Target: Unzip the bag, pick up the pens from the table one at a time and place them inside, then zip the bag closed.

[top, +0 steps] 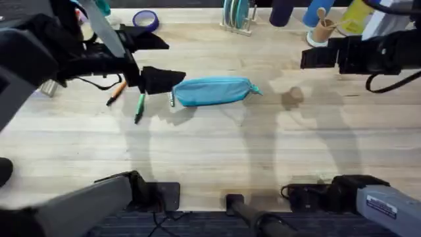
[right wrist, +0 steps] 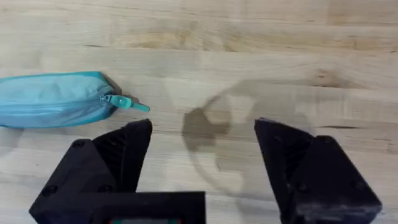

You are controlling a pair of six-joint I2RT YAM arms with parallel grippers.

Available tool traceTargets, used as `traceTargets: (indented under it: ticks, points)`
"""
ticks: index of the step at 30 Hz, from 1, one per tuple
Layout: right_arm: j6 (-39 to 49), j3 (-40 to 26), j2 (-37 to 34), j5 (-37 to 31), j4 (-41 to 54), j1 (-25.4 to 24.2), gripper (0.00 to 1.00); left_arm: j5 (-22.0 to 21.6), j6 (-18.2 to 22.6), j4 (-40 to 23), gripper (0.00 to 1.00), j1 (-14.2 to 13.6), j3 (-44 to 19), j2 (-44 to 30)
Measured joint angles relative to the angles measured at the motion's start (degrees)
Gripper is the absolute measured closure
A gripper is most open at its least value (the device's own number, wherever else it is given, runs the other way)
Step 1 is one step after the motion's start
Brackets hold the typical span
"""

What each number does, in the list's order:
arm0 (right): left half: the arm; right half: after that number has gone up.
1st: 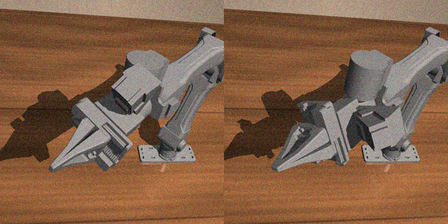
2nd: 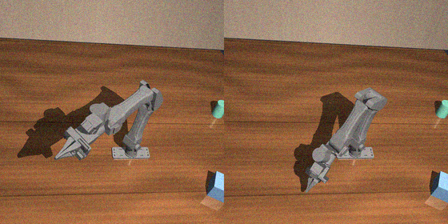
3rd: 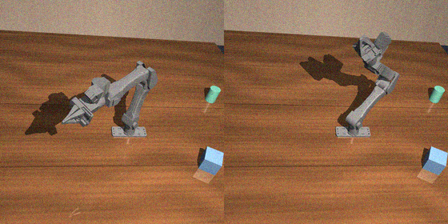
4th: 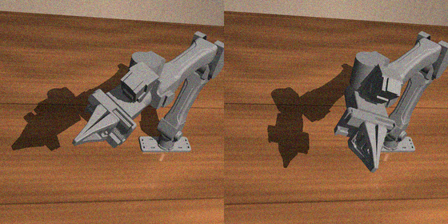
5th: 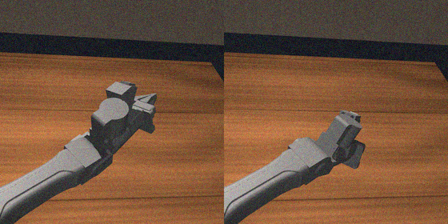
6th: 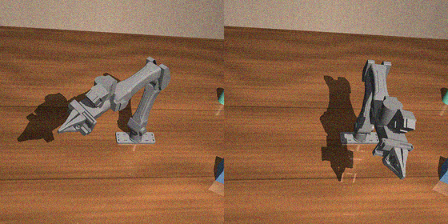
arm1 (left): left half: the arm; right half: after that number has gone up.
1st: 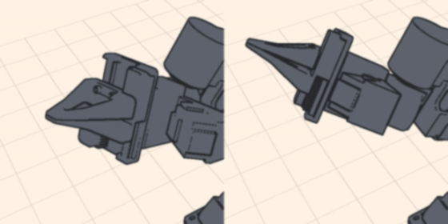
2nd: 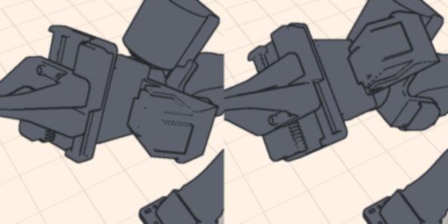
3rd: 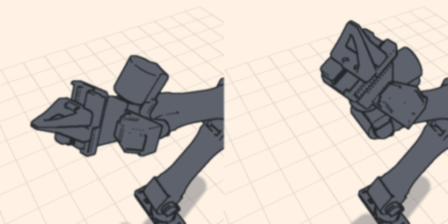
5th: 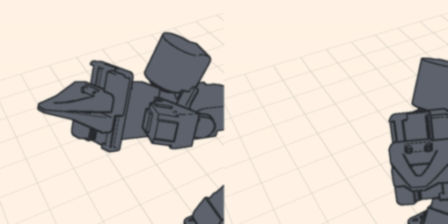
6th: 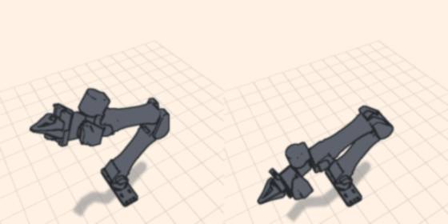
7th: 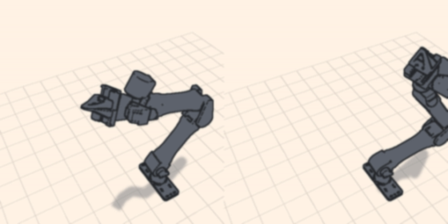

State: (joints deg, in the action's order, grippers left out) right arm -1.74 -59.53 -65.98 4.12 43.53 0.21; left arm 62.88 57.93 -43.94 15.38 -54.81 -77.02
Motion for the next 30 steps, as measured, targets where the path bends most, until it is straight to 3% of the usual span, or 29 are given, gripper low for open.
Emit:
traceTargets:
  ticks: [10, 19, 30]
  points:
    - [0.0, 0.0, 0.0, 0.0, 0.0, 0.0, 0.004, 3.79, 11.39, 0.0, 0.008, 0.11, 0.0, -11.13]
    - [0.0, 0.0, 0.0, 0.0, 0.0, 0.0, 0.004, 4.71, 14.68, 0.0, 0.008, 2.16, 0.0, -20.23]
    - [0.0, 0.0, -0.02, 0.0, 0.0, 0.0, 0.004, 5.3, 20.11, 0.0, 0.007, 2.19, -0.09, -23.99]
